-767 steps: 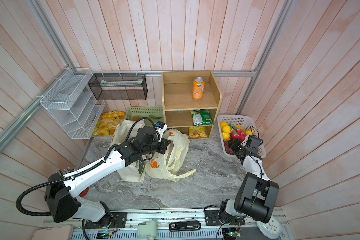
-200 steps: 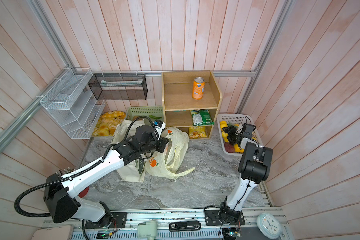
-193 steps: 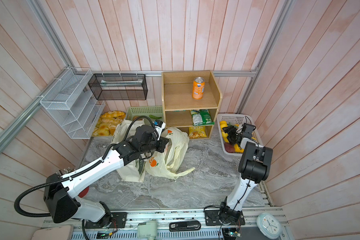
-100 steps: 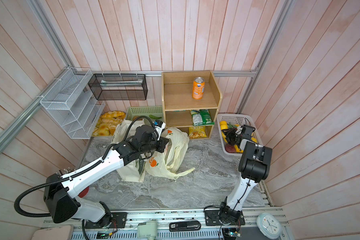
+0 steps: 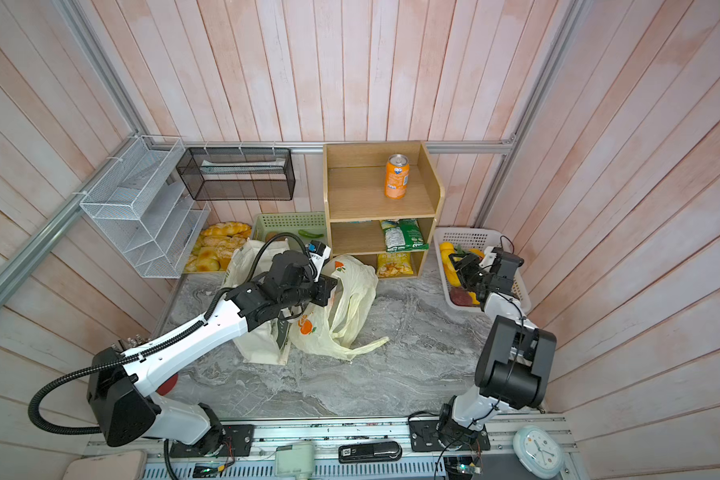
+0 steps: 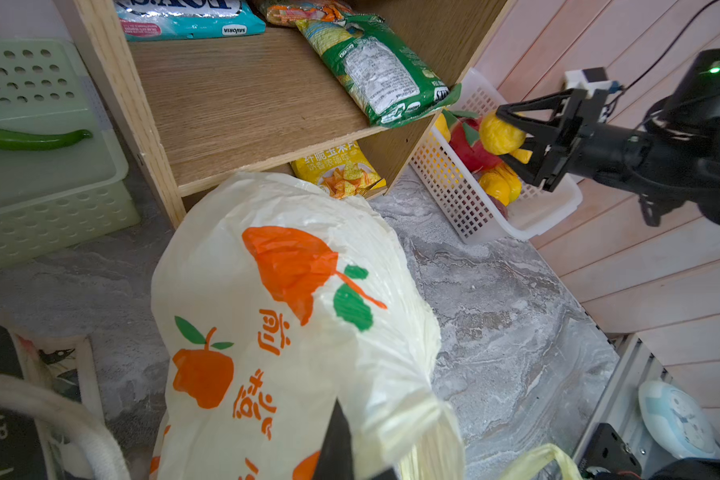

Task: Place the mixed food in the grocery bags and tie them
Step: 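Lift the yellow pear and carry it to the bag held by the left gripper, then lower the pear into the yellow bag and open the right gripper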

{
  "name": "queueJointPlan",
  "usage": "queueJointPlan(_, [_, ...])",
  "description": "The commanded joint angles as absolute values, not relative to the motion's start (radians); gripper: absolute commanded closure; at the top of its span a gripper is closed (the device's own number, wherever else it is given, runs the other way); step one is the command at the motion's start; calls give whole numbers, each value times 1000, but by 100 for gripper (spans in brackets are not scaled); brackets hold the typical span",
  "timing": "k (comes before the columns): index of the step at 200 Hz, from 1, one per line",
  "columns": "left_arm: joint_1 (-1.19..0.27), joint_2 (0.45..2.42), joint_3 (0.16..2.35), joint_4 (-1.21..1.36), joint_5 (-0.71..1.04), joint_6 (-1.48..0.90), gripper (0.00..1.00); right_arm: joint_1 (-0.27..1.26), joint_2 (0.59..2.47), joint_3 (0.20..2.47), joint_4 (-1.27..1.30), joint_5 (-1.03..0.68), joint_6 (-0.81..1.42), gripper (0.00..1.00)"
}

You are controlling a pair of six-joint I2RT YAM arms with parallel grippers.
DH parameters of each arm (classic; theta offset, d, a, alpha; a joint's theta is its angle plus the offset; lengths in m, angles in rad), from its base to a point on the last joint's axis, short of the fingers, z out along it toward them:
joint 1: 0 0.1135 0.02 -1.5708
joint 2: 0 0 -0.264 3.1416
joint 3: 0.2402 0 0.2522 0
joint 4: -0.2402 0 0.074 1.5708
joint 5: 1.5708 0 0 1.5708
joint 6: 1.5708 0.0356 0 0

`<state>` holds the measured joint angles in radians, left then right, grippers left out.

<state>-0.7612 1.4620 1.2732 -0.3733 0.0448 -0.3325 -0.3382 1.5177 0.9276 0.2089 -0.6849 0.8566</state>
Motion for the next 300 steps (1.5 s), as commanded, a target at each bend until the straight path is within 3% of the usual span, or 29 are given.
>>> queueJointPlan(1, [-756,1467,1294,-391,27,-308,100,-250,1384,882,181,-700,825,67])
queueJointPlan(58, [-719,1457,1295,-416,7,-300,100,130,1075,747,-39,-582,670,66])
queueJointPlan(112, [-670,1444,1284,-420,36,-311,100,399,968,569,-43,-487,692,66])
queueJointPlan(187, [-664,1459,1274,-393,72,-337,100,622,1143,557,184,-440,781,66])
queueJointPlan(268, [-663,1476,1246,-351,154,-378,100,642,1462,740,357,-439,783,64])
queueJointPlan(281, [-663,1476,1237,-335,170,-386,100,641,1520,770,387,-430,796,61])
queueJointPlan(300, [-663,1477,1232,-322,182,-391,100,641,1604,810,420,-437,805,47])
